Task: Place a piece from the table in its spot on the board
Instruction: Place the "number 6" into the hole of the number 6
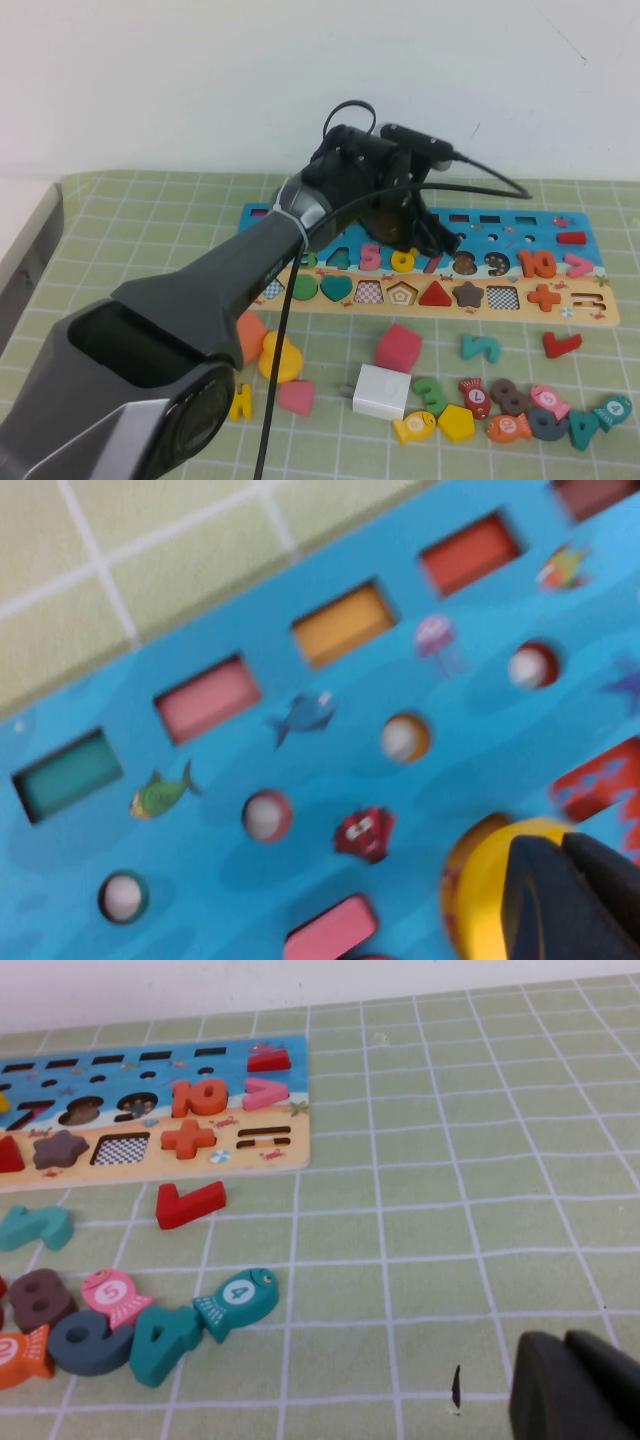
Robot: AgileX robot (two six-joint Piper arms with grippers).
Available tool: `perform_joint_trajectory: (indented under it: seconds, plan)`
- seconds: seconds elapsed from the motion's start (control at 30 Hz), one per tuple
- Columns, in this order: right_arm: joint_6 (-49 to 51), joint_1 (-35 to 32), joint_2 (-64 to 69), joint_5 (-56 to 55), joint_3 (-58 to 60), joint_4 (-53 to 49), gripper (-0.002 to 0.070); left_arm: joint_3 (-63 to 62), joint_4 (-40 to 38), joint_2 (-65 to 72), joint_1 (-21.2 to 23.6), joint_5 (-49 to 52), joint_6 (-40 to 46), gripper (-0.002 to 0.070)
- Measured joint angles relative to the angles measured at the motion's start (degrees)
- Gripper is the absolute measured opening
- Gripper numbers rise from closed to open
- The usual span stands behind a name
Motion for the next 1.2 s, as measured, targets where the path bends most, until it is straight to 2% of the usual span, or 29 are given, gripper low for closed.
perform_joint_trajectory:
  seconds: [0.33,0.83,1.2]
  plan:
    - [0.00,0.00,0.00,0.00,0.00,0.00,-0.0002,0.00,-0.12,0.16,-0.82,-1.42,1.26,-0.0002]
    - [0.00,0.00,0.00,0.00,0.00,0.00,-0.0002,0.00,-0.85,0.94,-0.64,2.08,1.39,-0.0002]
    - [0.00,0.00,0.00,0.00,0.00,0.00,-0.0002,0.00,-0.85,0.14,-0.50,-6.79,1.39,-0.0002]
